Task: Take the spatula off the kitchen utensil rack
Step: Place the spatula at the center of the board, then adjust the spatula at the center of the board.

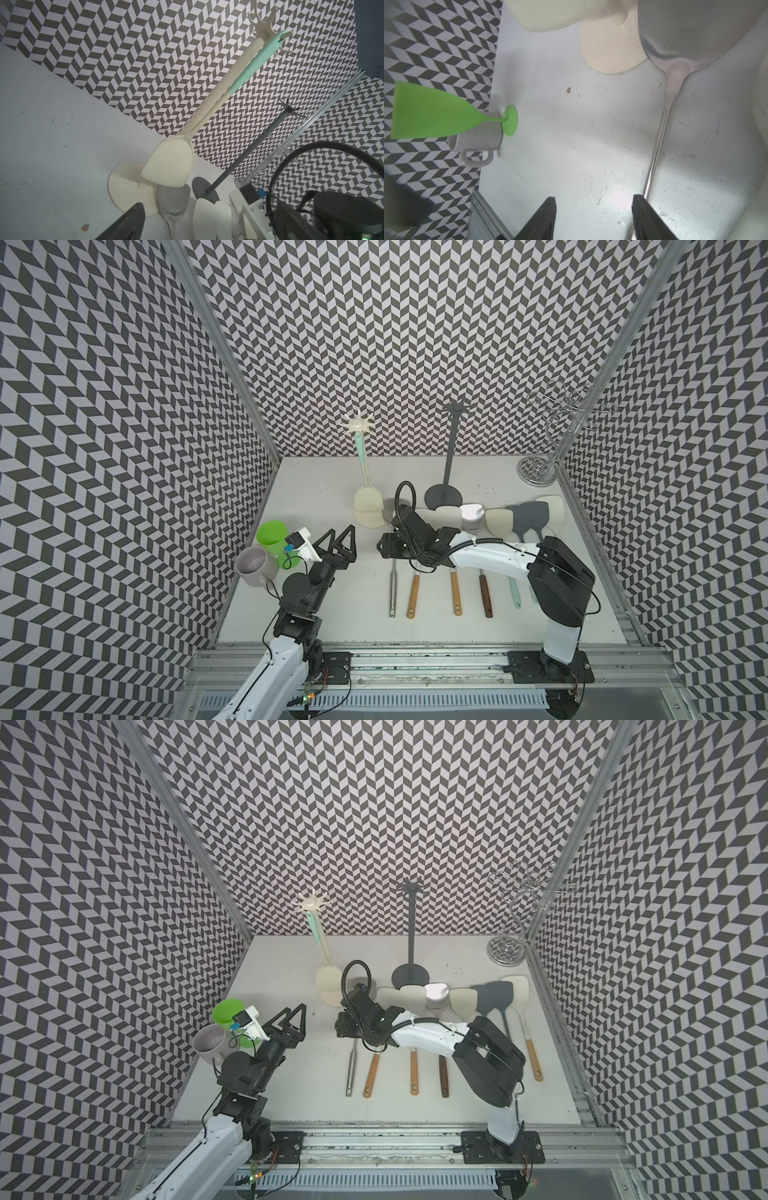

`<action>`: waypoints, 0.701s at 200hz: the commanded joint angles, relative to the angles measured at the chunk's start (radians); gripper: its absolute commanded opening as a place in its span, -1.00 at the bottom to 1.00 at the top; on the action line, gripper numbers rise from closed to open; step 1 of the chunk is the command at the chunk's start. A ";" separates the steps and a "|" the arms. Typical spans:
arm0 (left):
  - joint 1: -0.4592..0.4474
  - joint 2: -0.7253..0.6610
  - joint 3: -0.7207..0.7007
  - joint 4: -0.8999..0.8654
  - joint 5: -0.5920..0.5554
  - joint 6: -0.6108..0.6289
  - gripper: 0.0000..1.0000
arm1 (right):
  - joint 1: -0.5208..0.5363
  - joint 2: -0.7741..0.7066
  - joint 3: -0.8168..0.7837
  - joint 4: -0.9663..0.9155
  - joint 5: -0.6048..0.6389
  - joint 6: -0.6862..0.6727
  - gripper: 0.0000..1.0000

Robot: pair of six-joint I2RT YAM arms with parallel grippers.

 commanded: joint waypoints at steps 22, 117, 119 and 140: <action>0.004 0.038 0.025 0.048 0.024 0.003 0.97 | 0.058 -0.081 -0.096 -0.157 0.250 -0.096 0.32; 0.004 0.049 0.024 0.056 0.027 0.003 0.97 | 0.144 -0.045 -0.239 -0.169 0.316 -0.080 0.32; 0.003 0.049 0.024 0.056 0.027 0.003 0.97 | 0.145 -0.046 -0.240 -0.168 0.314 -0.081 0.31; 0.004 0.045 0.024 0.056 0.027 0.003 0.97 | 0.148 -0.031 -0.248 -0.163 0.297 -0.096 0.24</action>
